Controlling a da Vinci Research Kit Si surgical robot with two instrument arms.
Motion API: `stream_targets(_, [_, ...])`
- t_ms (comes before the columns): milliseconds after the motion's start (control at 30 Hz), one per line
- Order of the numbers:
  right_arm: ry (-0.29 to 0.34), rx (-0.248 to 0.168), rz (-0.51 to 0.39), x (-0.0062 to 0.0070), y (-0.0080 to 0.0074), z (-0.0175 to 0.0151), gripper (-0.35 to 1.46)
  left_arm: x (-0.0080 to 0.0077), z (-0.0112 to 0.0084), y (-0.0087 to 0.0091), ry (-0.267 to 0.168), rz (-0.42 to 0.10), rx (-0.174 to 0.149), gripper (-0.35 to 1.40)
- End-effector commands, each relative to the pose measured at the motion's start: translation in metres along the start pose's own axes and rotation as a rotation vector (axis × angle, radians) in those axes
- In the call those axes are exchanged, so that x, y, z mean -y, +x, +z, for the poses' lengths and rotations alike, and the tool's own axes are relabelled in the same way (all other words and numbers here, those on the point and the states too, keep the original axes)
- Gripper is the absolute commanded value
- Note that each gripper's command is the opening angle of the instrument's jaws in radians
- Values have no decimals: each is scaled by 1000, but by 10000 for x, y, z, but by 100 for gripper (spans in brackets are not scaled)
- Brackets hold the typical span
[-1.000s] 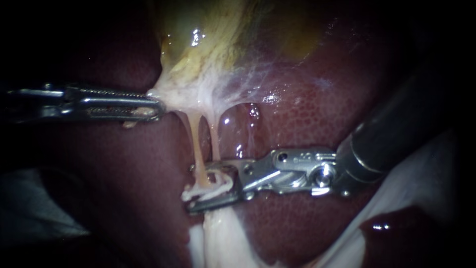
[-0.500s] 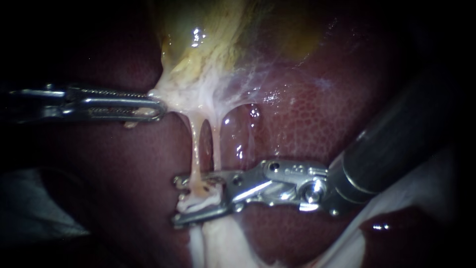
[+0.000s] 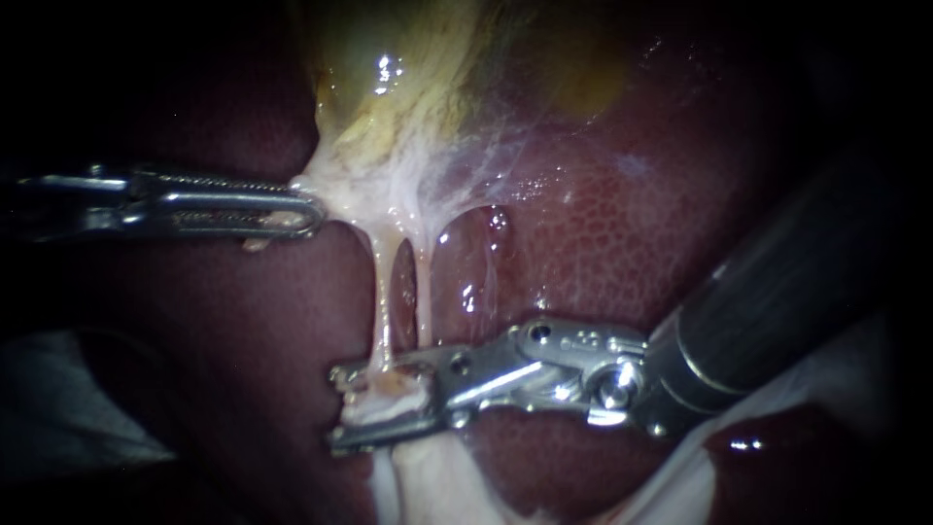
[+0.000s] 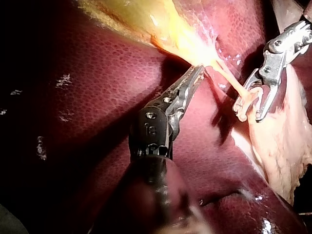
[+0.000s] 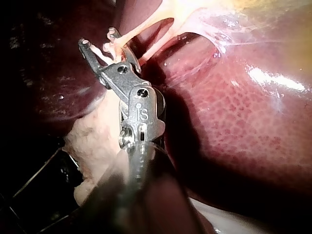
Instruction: Clipping second clip left tube
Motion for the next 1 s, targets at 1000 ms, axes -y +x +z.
stream_targets(1000, [18, 28, 39, 3, 0, -7, -35, 0, 1, 0, 1, 0, 3, -35])
